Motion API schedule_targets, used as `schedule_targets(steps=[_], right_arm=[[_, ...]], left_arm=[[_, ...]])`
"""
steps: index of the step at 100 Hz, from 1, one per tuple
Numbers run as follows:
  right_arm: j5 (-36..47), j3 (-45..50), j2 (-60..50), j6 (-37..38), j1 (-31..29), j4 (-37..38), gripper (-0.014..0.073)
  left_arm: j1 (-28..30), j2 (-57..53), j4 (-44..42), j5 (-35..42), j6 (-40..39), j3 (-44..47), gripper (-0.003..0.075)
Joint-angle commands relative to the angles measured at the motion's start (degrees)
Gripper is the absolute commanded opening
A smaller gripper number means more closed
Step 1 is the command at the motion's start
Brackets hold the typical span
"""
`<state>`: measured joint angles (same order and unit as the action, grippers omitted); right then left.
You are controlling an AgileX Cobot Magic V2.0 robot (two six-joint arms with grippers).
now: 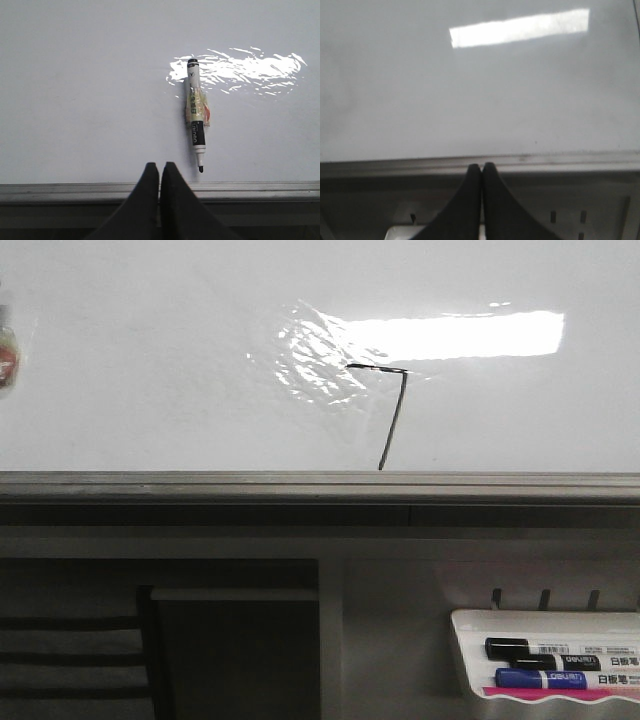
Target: Write number 7 on whiteboard
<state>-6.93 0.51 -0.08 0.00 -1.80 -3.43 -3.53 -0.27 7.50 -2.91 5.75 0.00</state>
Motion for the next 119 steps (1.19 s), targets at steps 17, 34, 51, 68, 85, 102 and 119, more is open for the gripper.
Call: schedule_targets(steps=[17, 34, 51, 68, 85, 102, 119], right_arm=[[5.2, 1.7, -1.6, -0.5, -1.2, -0.2, -0.0071], [4.5, 1.7, -1.6, -0.5, -1.2, -0.9, -0.0071], [3.8, 1.7, -1.6, -0.5, -1.2, -0.9, -0.0071], [3.8, 1.7, -1.6, -0.5, -1.2, -0.9, -0.0071], [3.8, 1.7, -1.6, -0.5, -1.2, -0.9, -0.0071], [3.8, 1.7, -1.6, -0.5, -1.2, -0.9, -0.0071], [3.8, 1.7, -1.6, -0.5, -1.2, -0.9, -0.0071]], left_arm=[[0.2, -1.7, 0.5, 4.8, -0.1, 1.9, -0.002], [0.2, -1.7, 0.5, 4.8, -0.1, 1.9, -0.002], [0.2, -1.7, 0.5, 4.8, -0.1, 1.9, -0.002], [0.2, -1.7, 0.5, 4.8, -0.1, 1.9, -0.002], [0.2, -1.7, 0.5, 4.8, -0.1, 1.9, -0.002], [0.2, -1.7, 0.5, 4.8, -0.1, 1.9, -0.002], [0.2, -1.7, 0.5, 4.8, -0.1, 1.9, -0.002]])
